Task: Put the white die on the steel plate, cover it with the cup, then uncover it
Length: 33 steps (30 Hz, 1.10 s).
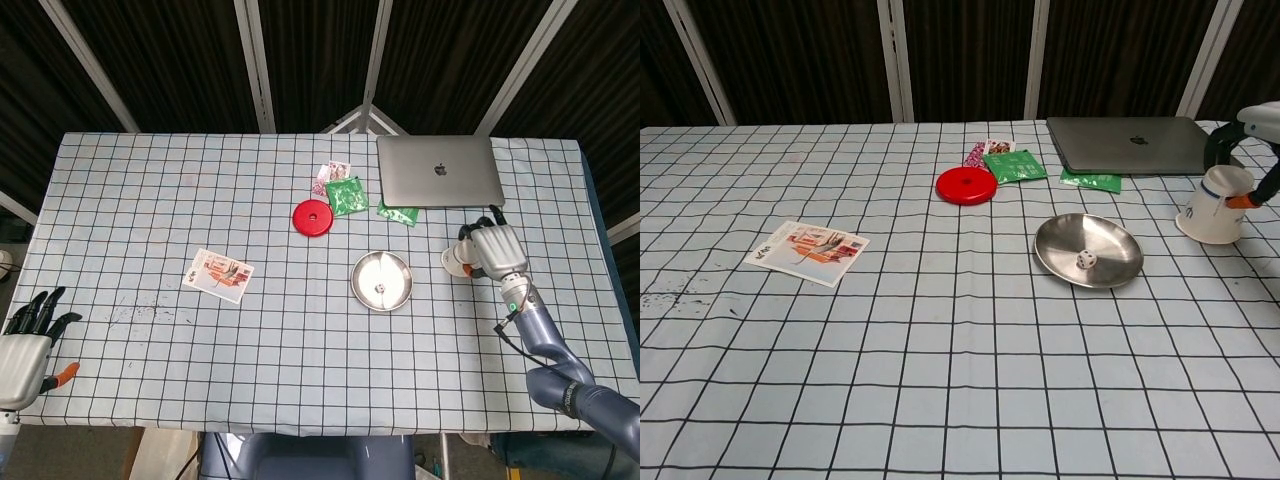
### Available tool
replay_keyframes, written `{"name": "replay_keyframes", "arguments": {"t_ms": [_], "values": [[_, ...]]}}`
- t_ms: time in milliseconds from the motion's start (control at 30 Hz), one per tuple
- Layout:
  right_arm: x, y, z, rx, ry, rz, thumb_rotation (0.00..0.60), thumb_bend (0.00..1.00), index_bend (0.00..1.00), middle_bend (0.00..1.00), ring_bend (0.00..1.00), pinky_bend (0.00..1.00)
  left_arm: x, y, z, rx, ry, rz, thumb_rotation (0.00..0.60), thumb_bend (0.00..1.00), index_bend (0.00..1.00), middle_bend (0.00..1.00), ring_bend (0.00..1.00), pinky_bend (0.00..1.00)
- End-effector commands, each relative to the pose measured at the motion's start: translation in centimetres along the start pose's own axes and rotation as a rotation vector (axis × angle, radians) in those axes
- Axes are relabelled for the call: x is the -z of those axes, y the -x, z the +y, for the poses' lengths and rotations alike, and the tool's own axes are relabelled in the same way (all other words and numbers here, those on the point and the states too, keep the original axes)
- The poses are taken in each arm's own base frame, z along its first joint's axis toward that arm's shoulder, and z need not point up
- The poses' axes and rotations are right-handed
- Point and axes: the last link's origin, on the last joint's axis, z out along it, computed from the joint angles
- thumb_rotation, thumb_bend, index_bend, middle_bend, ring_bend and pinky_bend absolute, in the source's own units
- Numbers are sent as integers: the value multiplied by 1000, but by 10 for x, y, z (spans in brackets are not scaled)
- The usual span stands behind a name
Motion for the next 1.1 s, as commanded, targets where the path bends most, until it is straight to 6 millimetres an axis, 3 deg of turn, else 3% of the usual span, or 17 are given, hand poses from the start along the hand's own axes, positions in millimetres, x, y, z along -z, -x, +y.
{"name": "replay_keyframes", "arguments": {"t_ms": [33, 200, 400, 500, 600, 700, 833, 933, 1100], "values": [[0, -2, 1, -35, 9, -4, 600, 29, 152, 207, 135, 2, 0, 1, 1, -1, 2, -3, 600, 275, 277, 0, 0, 128], [3, -12, 5, -73, 17, -5, 600, 19, 8, 27, 25, 0, 0, 0, 0, 1, -1, -2, 600, 276, 277, 0, 0, 128], [28, -32, 15, -117, 4, 16, 600, 16, 0, 0, 0, 0, -1, 0, 0, 5, -1, -3, 600, 276, 276, 0, 0, 128], [61, -46, 18, -172, -15, 81, 600, 15, 0, 15, 16, 0, -1, -1, -1, 10, 0, -1, 600, 275, 276, 0, 0, 128], [109, -51, 22, -214, -11, 155, 600, 30, 30, 58, 48, 0, -1, -2, -1, 17, 4, -2, 600, 275, 274, 0, 0, 128], [154, -45, 23, -250, 30, 205, 600, 77, 86, 103, 77, 0, 0, -3, -1, 24, 9, -2, 600, 276, 273, 0, 0, 128], [216, -25, 27, -236, 123, 221, 600, 89, 89, 104, 78, 0, 4, -6, -2, 39, 16, 9, 600, 275, 271, 0, 0, 128], [242, -16, 31, -211, 159, 229, 600, 89, 89, 104, 78, 0, 6, -8, -4, 51, 19, 19, 600, 275, 267, 0, 0, 128], [260, -14, 43, -138, 198, 242, 600, 89, 89, 104, 78, 0, 6, -12, -8, 61, 4, 43, 600, 275, 262, 0, 0, 128]]}}
